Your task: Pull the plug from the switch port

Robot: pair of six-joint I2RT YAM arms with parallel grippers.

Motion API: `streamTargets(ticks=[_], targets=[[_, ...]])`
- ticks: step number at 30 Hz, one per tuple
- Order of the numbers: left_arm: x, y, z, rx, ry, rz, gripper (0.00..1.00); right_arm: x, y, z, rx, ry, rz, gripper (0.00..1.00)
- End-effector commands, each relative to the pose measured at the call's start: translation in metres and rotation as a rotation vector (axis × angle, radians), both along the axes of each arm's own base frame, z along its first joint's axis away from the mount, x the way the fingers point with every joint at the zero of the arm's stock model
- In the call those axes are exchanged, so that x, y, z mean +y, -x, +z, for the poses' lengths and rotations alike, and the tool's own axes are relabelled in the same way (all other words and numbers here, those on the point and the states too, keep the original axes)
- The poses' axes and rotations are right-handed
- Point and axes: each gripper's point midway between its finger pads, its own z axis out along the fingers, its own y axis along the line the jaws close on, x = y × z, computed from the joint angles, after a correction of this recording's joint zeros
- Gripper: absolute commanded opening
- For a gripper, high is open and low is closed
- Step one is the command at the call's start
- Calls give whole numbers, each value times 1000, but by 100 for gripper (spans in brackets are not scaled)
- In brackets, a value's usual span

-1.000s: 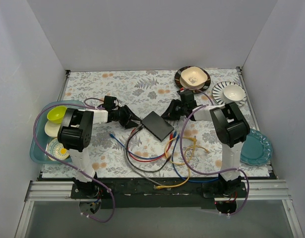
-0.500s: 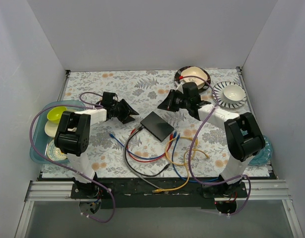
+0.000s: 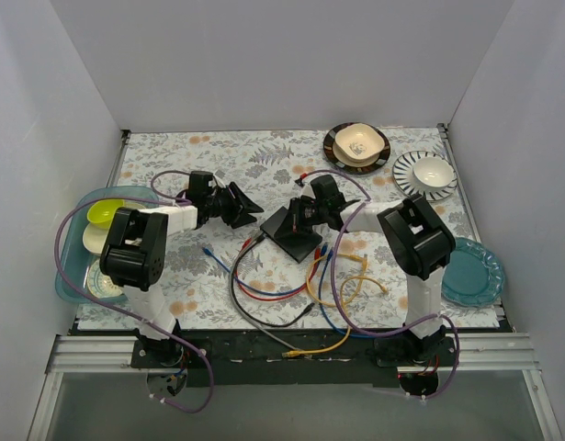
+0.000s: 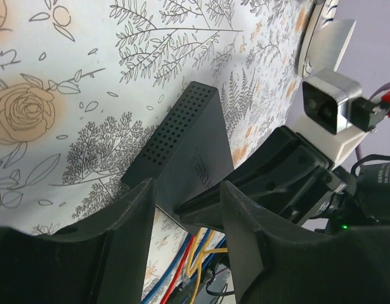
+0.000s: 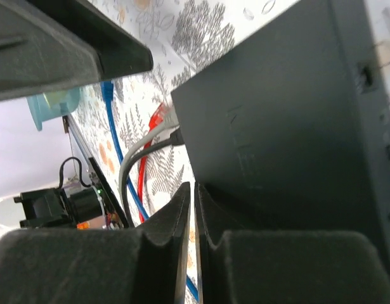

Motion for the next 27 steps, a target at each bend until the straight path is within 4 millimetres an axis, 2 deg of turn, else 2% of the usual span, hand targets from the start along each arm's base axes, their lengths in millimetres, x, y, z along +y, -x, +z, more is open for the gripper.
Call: streamTargets(ticks=[1, 5, 9, 18, 21, 27], targets=[[-6, -1, -2, -14, 16, -76, 44, -2, -13, -7, 43, 2, -34, 13], [-7, 9, -15, 12, 17, -104, 43, -12, -15, -27, 117, 17, -74, 13], [-1, 17, -24, 16, -12, -88, 43, -22, -18, -38, 157, 24, -112, 12], [-1, 24, -29, -13, 32, -95, 43, -30, -23, -45, 166, 30, -132, 12], [-6, 23, -27, -24, 80, -109, 39, -30, -21, -46, 166, 33, -131, 12], [-8, 22, -26, -26, 136, -95, 22, -31, -21, -43, 165, 34, -133, 12]])
